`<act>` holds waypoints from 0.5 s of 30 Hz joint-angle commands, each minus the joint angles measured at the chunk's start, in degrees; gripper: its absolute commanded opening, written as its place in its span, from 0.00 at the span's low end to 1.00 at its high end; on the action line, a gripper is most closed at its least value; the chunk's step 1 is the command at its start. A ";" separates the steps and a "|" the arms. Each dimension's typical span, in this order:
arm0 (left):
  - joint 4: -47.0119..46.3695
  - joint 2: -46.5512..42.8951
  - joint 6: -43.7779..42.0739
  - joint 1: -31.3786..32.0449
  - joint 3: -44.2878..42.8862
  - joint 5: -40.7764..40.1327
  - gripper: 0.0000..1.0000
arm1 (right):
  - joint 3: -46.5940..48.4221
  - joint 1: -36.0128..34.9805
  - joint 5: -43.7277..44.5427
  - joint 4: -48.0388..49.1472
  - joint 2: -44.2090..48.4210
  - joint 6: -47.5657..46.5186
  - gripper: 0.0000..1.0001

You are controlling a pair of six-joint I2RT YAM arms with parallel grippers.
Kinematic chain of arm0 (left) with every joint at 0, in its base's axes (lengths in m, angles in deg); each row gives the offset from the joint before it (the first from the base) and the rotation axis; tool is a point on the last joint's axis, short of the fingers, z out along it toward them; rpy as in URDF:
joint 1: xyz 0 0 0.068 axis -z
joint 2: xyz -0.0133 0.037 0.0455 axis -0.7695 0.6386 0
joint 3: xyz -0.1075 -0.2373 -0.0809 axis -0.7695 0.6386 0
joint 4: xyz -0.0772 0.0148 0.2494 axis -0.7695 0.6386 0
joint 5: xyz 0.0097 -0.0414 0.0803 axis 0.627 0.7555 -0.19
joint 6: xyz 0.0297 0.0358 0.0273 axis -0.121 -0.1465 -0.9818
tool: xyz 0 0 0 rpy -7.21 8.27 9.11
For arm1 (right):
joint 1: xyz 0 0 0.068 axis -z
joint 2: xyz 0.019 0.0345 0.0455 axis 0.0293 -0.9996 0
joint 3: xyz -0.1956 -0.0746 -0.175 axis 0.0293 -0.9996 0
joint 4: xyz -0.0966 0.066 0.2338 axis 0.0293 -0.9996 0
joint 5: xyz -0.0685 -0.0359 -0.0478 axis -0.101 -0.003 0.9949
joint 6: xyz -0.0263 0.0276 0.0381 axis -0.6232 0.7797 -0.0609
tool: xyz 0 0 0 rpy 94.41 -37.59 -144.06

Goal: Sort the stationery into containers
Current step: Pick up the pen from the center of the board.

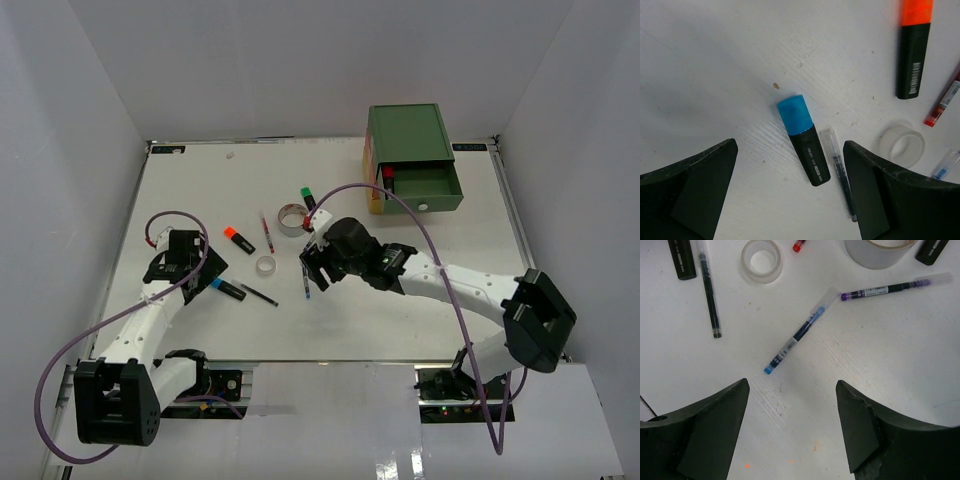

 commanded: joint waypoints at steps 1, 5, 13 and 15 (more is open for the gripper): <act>0.63 1.78 4.74 -0.28 0.44 1.06 0.98 | -3.42 -0.07 0.59 6.01 7.25 0.80 0.77; 0.46 4.87 7.19 -0.28 0.96 2.30 0.98 | -8.51 -0.07 2.43 7.15 11.92 1.15 0.78; -1.21 8.21 9.40 -0.28 0.09 2.82 0.90 | -14.42 -0.07 4.28 9.70 19.66 0.45 0.83; -1.21 9.79 9.57 -0.28 -0.70 2.65 0.86 | -15.90 -0.07 4.72 10.40 21.23 0.53 0.87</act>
